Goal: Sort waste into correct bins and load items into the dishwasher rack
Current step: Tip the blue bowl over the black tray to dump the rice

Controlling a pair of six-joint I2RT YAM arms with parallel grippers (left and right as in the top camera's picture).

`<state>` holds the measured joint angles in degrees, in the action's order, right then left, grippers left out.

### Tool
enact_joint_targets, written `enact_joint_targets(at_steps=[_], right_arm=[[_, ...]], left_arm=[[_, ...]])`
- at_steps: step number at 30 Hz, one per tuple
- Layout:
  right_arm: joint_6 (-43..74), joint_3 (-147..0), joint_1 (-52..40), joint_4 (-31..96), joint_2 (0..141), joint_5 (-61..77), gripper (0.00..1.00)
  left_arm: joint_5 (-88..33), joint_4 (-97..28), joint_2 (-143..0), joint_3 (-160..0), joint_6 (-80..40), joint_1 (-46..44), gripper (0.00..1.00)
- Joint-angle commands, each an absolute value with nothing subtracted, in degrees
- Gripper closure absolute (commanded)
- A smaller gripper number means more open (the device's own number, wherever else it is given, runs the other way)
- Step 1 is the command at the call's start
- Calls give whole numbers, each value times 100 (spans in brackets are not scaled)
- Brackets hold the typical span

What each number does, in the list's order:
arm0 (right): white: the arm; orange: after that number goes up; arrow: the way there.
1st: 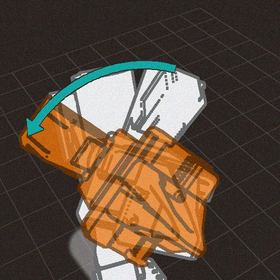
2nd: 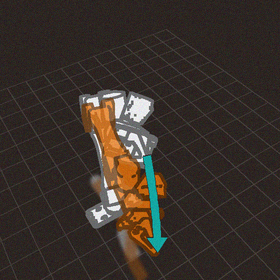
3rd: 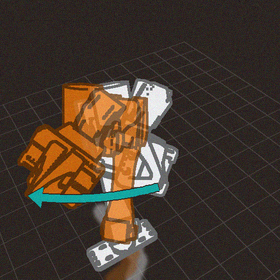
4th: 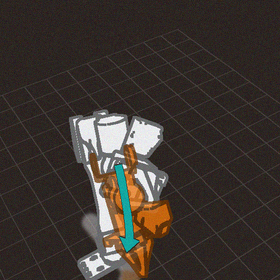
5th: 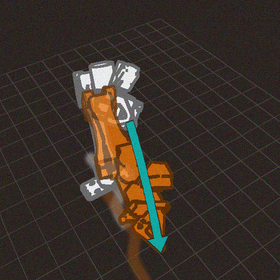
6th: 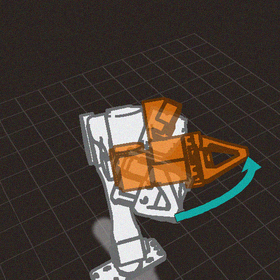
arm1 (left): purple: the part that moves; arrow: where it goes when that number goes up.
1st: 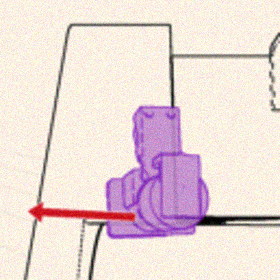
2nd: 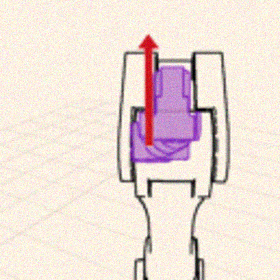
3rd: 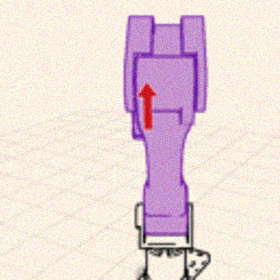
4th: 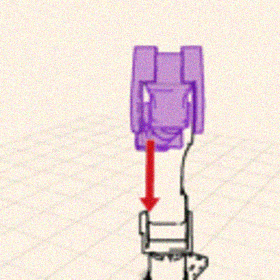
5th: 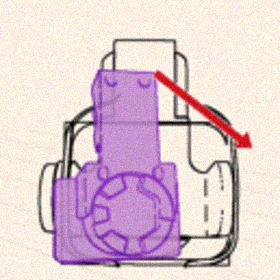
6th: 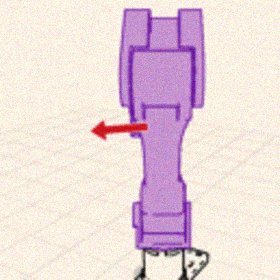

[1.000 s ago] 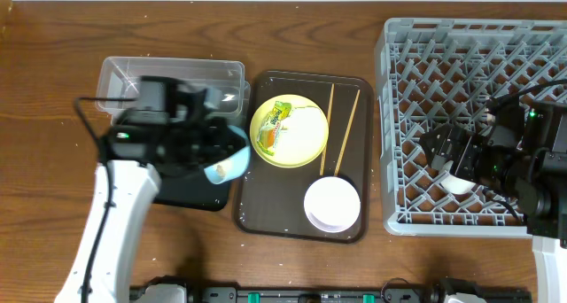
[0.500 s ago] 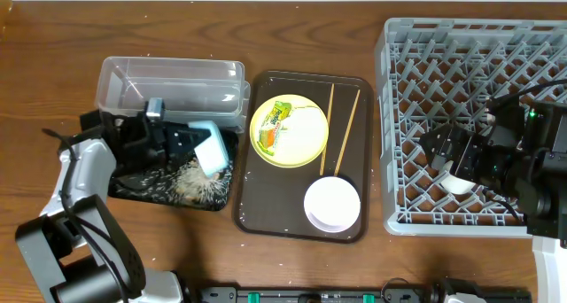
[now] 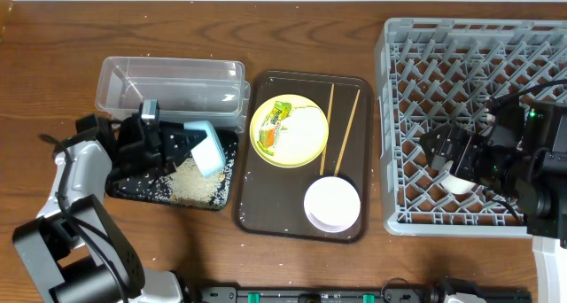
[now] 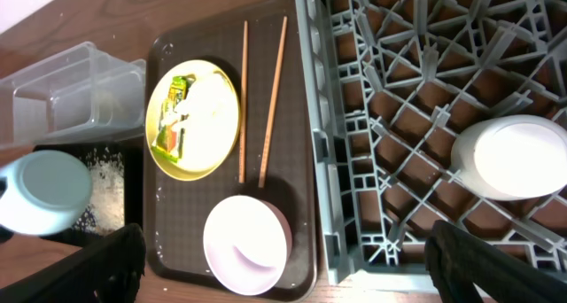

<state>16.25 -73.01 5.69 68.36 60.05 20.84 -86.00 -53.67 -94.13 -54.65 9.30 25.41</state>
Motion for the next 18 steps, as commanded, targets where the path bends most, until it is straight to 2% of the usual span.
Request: enact_joint_targets(at_steps=[1,3,4,5,7,9,10,11,12,15,18], right_arm=[[1557,-7328,561,6873,6001,2123,1],[1557,-7328,561,6869,6001,2126,1],[1559,-7328,561,6877,6001,2126,1],[1557,-7328,561,6904,6001,2123,1],[1553,-7328,561,6930,6001,2123,1],[1557,-7328,561,6919,6001,2123,1],[1557,-7328,561,6921,6001,2123,1],[1555,-7328,561,6932,6001,2123,1],[1555,-7328,561,6954,6001,2121,1],[1555,-7328,561,6963,6001,2123,1],[1555,-7328,561,6995,6001,2123,1]], left_arm=[[-8886,-5116,-9393,-5502,1039,2582,94],[-8340,-4853,-9419,-5498,294,2696,94],[-8687,-5030,-9419,-5483,217,2707,94],[-9015,-5277,-9397,-5472,475,2674,94],[-8853,-5048,-9360,-5489,880,2639,93],[-8075,-4908,-9378,-5485,69,2709,94],[-8283,-5081,-9382,-5478,16,2709,94],[-8884,-5334,-9369,-5474,445,2663,94],[-8991,-5400,-9351,-5496,698,2620,94],[-8420,-5188,-9345,-5533,248,2661,94],[-8309,-5819,-9236,-5533,762,2316,94]])
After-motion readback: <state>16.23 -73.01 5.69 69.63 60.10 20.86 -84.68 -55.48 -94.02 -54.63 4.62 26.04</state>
